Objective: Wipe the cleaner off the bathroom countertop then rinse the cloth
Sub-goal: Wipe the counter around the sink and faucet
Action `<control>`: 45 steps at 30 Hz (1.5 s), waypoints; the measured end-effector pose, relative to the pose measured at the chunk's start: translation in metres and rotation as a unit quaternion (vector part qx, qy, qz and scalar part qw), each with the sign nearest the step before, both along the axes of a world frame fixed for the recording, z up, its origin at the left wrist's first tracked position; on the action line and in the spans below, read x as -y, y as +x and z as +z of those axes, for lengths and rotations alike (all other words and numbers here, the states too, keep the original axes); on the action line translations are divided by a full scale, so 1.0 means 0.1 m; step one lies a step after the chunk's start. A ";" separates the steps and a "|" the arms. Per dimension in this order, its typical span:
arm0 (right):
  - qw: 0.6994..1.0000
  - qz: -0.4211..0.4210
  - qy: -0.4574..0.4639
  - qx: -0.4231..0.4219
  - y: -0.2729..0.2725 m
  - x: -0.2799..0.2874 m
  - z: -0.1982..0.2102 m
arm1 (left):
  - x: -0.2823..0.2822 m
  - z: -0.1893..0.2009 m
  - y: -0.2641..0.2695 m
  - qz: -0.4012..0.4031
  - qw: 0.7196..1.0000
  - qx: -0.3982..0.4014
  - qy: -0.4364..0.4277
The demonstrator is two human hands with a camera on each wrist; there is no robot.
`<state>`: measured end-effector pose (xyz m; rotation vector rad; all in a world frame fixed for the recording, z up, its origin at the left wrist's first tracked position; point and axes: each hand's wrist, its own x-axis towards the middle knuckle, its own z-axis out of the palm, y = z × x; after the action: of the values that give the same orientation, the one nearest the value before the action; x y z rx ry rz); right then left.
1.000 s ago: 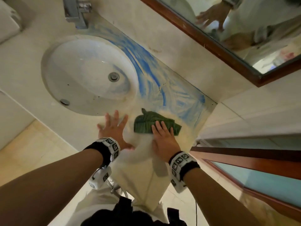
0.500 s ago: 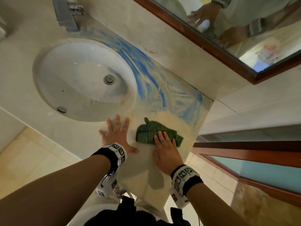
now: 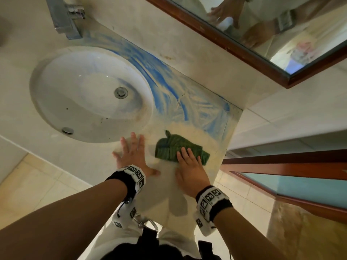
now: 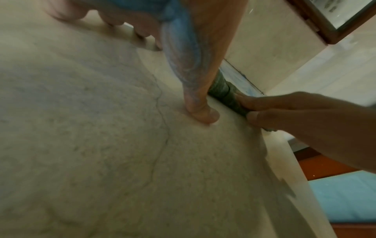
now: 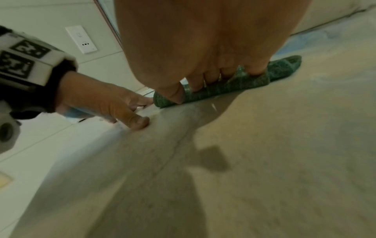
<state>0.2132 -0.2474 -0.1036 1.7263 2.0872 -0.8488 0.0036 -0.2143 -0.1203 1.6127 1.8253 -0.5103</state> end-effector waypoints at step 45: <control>0.990 0.076 0.115 -0.040 1.51 -0.63 -0.38 | -0.10 0.07 0.99 0.181 0.981 -0.057 -0.037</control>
<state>0.3645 -0.1844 -0.1413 1.6381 2.4171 -0.6658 0.1022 -0.2043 -0.1131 1.1853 2.1001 -0.5045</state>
